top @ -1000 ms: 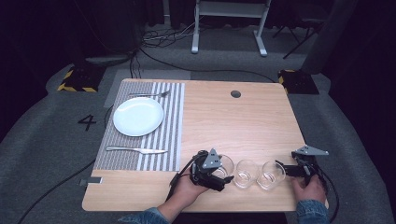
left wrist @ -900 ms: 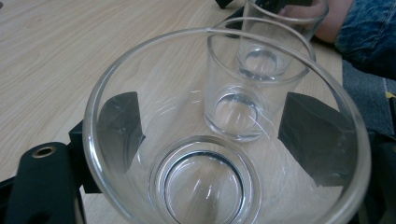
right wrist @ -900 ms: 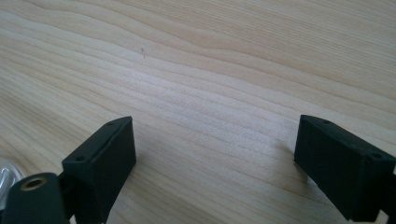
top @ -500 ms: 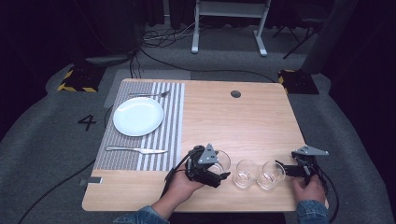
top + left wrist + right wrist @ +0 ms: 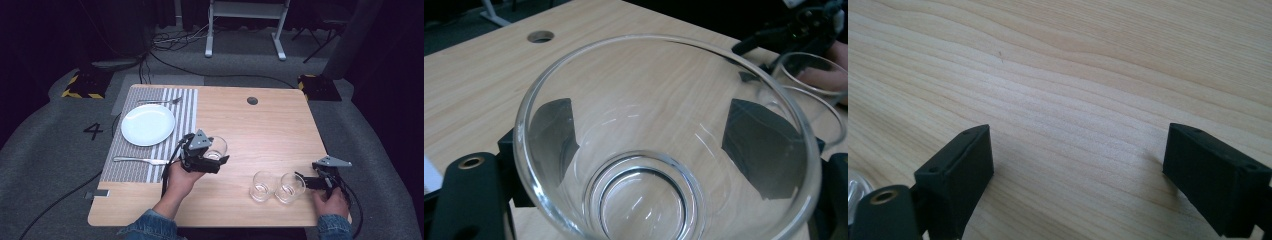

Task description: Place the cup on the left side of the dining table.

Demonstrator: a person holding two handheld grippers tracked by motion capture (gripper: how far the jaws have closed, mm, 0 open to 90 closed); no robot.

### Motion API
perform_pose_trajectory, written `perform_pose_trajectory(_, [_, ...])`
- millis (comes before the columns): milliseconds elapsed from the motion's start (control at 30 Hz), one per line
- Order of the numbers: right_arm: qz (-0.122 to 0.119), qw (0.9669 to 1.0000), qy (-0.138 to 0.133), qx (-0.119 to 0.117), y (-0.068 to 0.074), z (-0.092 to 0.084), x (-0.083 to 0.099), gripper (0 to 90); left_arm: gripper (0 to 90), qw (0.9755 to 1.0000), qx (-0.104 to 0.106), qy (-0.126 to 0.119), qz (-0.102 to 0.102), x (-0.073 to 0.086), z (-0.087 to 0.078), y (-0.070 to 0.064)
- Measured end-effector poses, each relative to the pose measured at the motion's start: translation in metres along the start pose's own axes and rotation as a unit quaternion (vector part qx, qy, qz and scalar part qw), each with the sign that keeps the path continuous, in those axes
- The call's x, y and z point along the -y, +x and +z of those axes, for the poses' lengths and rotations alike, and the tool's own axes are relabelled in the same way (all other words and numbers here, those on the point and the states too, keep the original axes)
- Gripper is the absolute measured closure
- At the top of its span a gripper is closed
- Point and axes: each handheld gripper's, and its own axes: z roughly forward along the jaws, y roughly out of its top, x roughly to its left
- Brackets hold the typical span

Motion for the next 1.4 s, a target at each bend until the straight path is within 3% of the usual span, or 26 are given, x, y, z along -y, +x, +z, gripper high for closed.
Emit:
perform_pose_trajectory(167, [0.000, 1.0000, 0.000, 0.000, 0.000, 0.000, 0.000, 13.0, 19.1, 0.9999, -0.016, 0.000, 0.001, -0.004, -0.004, 0.011])
perform_pose_trajectory(533, [0.005, 1.0000, 0.000, 0.004, 0.001, -0.001, 0.000, 13.0, 19.1, 0.9974, -0.052, 0.026, -0.042, -0.003, -0.006, 0.054])
perform_pose_trajectory(600, [0.005, 1.0000, 0.000, 0.004, 0.001, 0.000, 0.000, 13.0, 19.1, 0.9955, -0.075, 0.036, -0.045, 0.002, -0.007, 0.064])
perform_pose_trajectory(633, [0.005, 1.0000, 0.000, 0.004, 0.001, 0.000, 0.000, 13.0, 19.1, 0.9955, -0.075, 0.036, -0.045, 0.002, -0.007, 0.064])
perform_pose_trajectory(667, [0.005, 1.0000, 0.000, 0.004, 0.001, 0.000, 0.000, 13.0, 19.1, 0.9933, -0.094, 0.046, -0.048, 0.006, -0.008, 0.070])
perform_pose_trajectory(700, [0.005, 1.0000, 0.000, 0.004, 0.001, 0.000, 0.000, 12.9, 19.1, 0.9933, -0.094, 0.046, -0.048, 0.006, -0.008, 0.070])
perform_pose_trajectory(733, [0.005, 1.0000, 0.000, 0.004, 0.001, 0.000, 0.000, 13.0, 19.1, 0.9918, -0.103, 0.050, -0.058, 0.011, -0.008, 0.078])
perform_pose_trajectory(800, [0.005, 1.0000, 0.000, 0.004, 0.001, 0.000, 0.000, 12.9, 19.1, 0.9912, -0.103, 0.053, -0.065, 0.014, -0.009, 0.083])
perform_pose_trajectory(1000, [0.005, 1.0000, 0.000, 0.004, 0.001, 0.000, 0.000, 12.9, 19.1, 0.9857, -0.119, 0.070, -0.096, 0.029, -0.009, 0.105])
perform_pose_trajectory(1300, [0.005, 1.0000, 0.000, 0.004, 0.001, 0.000, 0.000, 12.9, 19.1, 0.9804, -0.126, 0.108, -0.106, 0.042, 0.001, 0.117])
perform_pose_trajectory(1333, [0.005, 1.0000, 0.000, 0.004, 0.001, 0.000, 0.000, 12.9, 19.1, 0.9776, -0.134, 0.121, -0.107, 0.045, 0.004, 0.119])
perform_pose_trajectory(1400, [0.005, 1.0000, 0.000, 0.004, 0.001, 0.000, 0.000, 13.0, 19.1, 0.9770, -0.133, 0.126, -0.109, 0.047, 0.005, 0.120])
